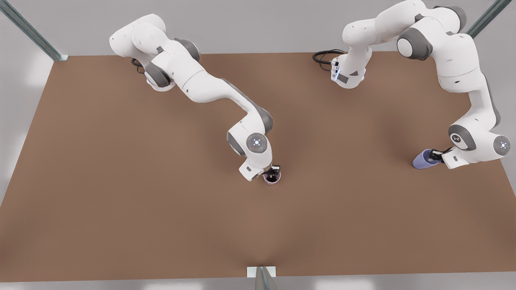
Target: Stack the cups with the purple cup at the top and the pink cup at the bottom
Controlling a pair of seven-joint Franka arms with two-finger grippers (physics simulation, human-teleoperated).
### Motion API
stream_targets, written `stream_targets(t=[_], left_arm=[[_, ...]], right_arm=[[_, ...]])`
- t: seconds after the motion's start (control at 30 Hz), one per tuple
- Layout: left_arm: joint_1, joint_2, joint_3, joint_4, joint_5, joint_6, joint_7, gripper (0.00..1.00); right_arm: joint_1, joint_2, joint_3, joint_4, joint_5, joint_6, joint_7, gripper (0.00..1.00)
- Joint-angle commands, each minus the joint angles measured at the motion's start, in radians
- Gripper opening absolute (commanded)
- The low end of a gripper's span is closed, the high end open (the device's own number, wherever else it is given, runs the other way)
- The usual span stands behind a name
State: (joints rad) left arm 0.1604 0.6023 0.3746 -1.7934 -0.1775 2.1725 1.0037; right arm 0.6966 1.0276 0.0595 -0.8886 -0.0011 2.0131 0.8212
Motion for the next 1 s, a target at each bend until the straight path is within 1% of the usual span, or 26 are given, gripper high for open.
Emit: stream_targets(t=[0.0, 0.03, 0.07, 0.1, 0.13, 0.17, 0.2, 0.23, 0.27, 0.3, 0.33, 0.37, 0.4, 0.43, 0.47, 0.53, 0.57, 0.6, 0.67, 0.7, 0.73, 0.77, 0.87, 0.97], left_arm=[[-0.001, -0.001, 0.0, 0.003, -0.007, 0.006, 0.162, 0.32], [-0.001, -0.001, 0.0, 0.003, -0.008, 0.006, 0.161, 0.28], [-0.002, -0.001, 0.0, 0.005, -0.008, 0.006, 0.157, 0.23], [-0.002, -0.001, 0.0, 0.006, -0.026, 0.004, 0.154, 0.21], [-0.005, -0.003, 0.0, 0.008, -0.03, 0.006, 0.153, 0.21], [-0.01, -0.009, -0.002, 0.009, -0.03, 0.001, 0.135, 0.21], [-0.015, -0.012, -0.002, 0.023, -0.03, -0.006, 0.119, 0.21], [-0.025, -0.038, -0.01, 0.045, -0.028, -0.042, 0.085, 0.21], [-0.051, -0.05, -0.01, 0.083, -0.027, -0.12, 0.024, 0.21], [-0.079, -0.07, -0.01, 0.089, -0.027, -0.131, -0.016, 0.21], [-0.12, -0.091, -0.01, 0.106, -0.025, -0.18, -0.088, 0.21], [-0.156, -0.095, -0.01, 0.16, -0.027, -0.275, -0.16, 0.21], [-0.208, -0.111, -0.01, 0.175, -0.027, -0.309, -0.24, 0.21], [-0.258, -0.127, -0.011, 0.177, -0.028, -0.322, -0.306, 0.21], [-0.295, -0.139, -0.013, 0.177, -0.03, -0.336, -0.355, 0.21], [-0.36, -0.183, -0.083, 0.177, -0.03, -0.385, -0.553, 0.21], [-0.36, -0.2, -0.144, 0.178, -0.03, -0.401, -0.649, 0.21], [-0.36, -0.214, -0.233, 0.187, -0.03, -0.414, -0.795, 0.21], [-0.36, -0.202, -0.381, 0.235, -0.03, -0.408, -1.076, 0.21], [-0.36, -0.187, -0.436, 0.264, -0.05, -0.399, -1.194, 0.21], [-0.361, -0.171, -0.468, 0.287, -0.05, -0.398, -1.264, 0.21], [-0.381, -0.131, -0.508, 0.347, -0.043, -0.398, -1.369, 0.21], [-0.446, -0.061, -0.508, 0.451, -0.042, -0.396, -1.487, 0.21], [-0.507, -0.019, -0.508, 0.46, -0.043, -0.306, -1.525, 0.21]], right_arm=[[-0.037, -0.058, 0.003, -0.019, 0.012, -0.004, 0.113, 0.7], [-0.057, -0.132, 0.008, -0.104, 0.023, -0.004, 0.078, 0.7], [-0.089, -0.21, 0.01, -0.165, 0.024, -0.005, 0.033, 0.72], [-0.158, -0.311, 0.023, -0.289, 0.023, -0.004, -0.005, 0.73], [-0.288, -0.466, 0.045, -0.482, 0.024, 0.012, -0.138, 0.85], [-0.356, -0.581, 0.043, -0.585, 0.026, 0.0, -0.25, 0.98], [-0.406, -0.656, 0.04, -0.653, 0.024, 0.001, -0.273, 1.0], [-0.532, -0.738, 0.039, -0.73, 0.02, -0.017, -0.319, 1.0], [-0.641, -0.756, 0.039, -0.708, 0.024, -0.072, -0.393, 1.0], [-0.687, -0.778, 0.016, -0.699, 0.023, -0.083, -0.459, 1.0], [-0.732, -0.79, -0.006, -0.696, 0.02, -0.143, -0.536, 1.0], [-0.738, -0.801, -0.043, -0.676, 0.009, -0.218, -0.706, 1.0], [-0.732, -0.804, -0.085, -0.636, 0.007, -0.273, -0.809, 1.0], [-0.691, -0.799, -0.135, -0.616, 0.007, -0.324, -0.875, 1.0], [-0.667, -0.796, -0.152, -0.584, 0.009, -0.344, -0.884, 1.0], [-0.644, -0.725, -0.17, -0.501, 0.003, -0.392, -0.886, 1.0], [-0.64, -0.733, -0.162, -0.503, 0.003, -0.379, -0.884, 1.0], [-0.638, -0.752, -0.164, -0.504, 0.003, -0.352, -0.886, 1.0], [-0.638, -0.755, -0.159, -0.51, 0.0, -0.35, -0.884, 1.0], [-0.641, -0.755, -0.159, -0.509, 0.004, -0.361, -0.884, 1.0], [-0.654, -0.747, -0.159, -0.506, 0.027, -0.363, -0.889, 1.0], [-0.641, -0.742, -0.158, -0.501, 0.021, -0.307, -0.907, 1.0], [-0.654, -0.733, -0.162, -0.486, 0.03, -0.315, -0.902, 1.0], [-0.644, -0.741, -0.162, -0.471, 0.027, -0.321, -0.907, 1.0]])
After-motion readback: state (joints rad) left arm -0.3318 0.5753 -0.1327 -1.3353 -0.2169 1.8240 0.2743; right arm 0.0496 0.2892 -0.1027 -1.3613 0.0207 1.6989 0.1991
